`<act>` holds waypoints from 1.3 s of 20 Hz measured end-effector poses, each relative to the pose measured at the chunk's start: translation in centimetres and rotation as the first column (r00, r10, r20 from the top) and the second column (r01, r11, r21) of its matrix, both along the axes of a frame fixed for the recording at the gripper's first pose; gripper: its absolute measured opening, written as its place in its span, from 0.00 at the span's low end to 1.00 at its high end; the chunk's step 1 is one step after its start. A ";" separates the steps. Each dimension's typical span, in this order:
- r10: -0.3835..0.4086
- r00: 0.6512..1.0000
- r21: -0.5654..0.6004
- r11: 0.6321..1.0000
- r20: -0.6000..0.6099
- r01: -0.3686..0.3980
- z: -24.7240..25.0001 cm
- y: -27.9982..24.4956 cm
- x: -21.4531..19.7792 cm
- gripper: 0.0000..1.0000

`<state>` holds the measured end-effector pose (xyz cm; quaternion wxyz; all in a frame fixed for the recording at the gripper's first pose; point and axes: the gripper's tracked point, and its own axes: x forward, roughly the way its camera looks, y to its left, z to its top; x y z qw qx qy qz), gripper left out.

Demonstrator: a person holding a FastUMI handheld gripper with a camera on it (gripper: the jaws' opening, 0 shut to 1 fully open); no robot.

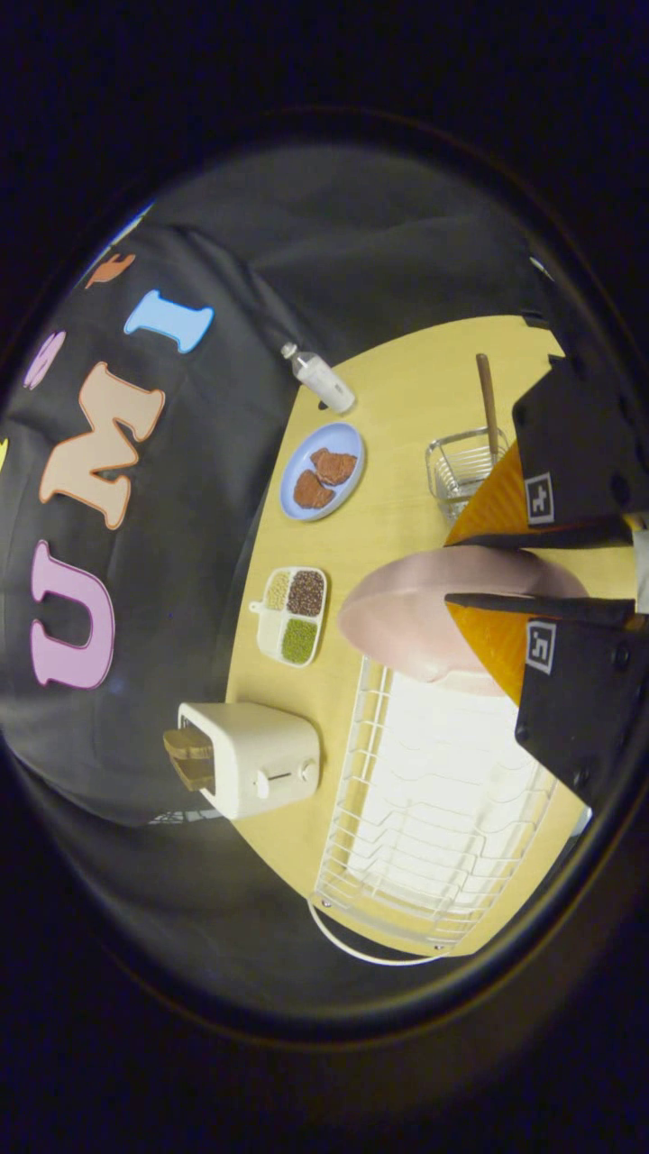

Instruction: Take the plate from the dish rack, then take the spoon from the basket and place it into the plate.

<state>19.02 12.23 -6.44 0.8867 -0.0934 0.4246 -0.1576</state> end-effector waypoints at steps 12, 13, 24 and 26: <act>0.087 0.986 -0.266 0.963 0.145 -0.046 4.0 1.0 2.4 0.16; 0.096 0.984 -0.271 0.961 0.152 -0.052 4.2 1.2 2.6 0.16; 0.187 0.941 -0.459 0.888 0.283 -0.038 10.5 1.8 3.3 0.12; 0.204 0.927 -0.453 0.891 0.315 -0.042 12.0 1.5 2.8 0.12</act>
